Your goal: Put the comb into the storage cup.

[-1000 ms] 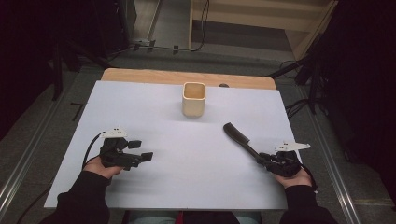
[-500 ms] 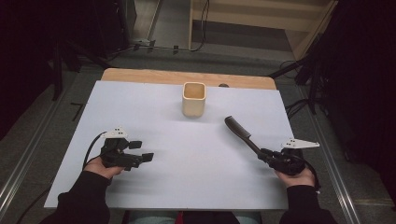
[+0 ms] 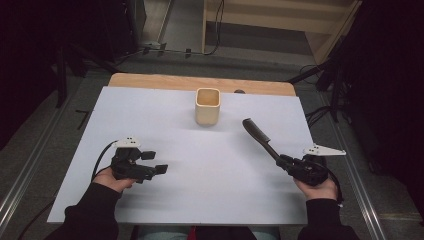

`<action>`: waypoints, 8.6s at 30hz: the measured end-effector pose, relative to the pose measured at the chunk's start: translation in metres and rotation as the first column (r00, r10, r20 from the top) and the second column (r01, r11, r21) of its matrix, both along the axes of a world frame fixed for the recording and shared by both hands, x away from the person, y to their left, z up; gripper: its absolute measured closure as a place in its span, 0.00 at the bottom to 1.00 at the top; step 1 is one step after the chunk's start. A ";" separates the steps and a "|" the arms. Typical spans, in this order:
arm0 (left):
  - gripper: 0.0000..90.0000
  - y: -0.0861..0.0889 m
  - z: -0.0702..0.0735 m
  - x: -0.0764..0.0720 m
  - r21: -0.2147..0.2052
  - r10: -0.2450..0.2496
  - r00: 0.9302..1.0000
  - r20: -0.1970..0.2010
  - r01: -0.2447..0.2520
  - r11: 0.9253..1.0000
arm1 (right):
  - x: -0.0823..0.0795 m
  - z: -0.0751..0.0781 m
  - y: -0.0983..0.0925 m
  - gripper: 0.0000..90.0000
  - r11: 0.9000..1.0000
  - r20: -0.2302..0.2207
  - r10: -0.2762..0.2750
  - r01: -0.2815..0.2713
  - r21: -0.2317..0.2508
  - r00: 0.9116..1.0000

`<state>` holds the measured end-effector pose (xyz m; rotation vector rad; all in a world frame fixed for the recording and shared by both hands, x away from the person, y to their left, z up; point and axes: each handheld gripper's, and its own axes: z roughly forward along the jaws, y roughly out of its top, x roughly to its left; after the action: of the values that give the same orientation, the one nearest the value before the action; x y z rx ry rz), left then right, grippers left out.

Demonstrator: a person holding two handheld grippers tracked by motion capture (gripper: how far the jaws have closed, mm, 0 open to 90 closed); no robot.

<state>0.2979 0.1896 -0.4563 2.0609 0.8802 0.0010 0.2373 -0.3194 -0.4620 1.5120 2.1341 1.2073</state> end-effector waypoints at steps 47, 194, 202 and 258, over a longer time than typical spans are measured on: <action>0.27 -0.098 0.028 0.037 -0.005 -0.127 0.986 -0.111 0.127 0.992 | -0.024 0.010 0.097 0.78 0.963 0.130 -0.254 0.263 -0.063 0.958; 0.81 -0.239 0.035 0.071 -0.165 -0.007 0.973 -0.232 -0.032 0.986 | -0.006 -0.023 0.145 0.74 0.913 0.346 -0.407 0.385 0.132 0.845; 0.81 -0.233 0.038 0.073 -0.141 0.009 0.982 -0.191 -0.036 0.989 | -0.002 -0.021 0.145 0.54 0.939 0.336 -0.343 0.330 0.098 0.877; 0.81 -0.177 0.055 0.090 0.020 0.021 0.999 -0.039 -0.020 1.000 | 0.033 -0.016 0.133 0.28 0.964 0.036 0.256 -0.258 0.069 0.966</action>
<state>0.3876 0.0130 -0.4010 2.0761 0.9289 -0.0191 0.2700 -0.1862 -0.4784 1.2655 2.3480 1.3955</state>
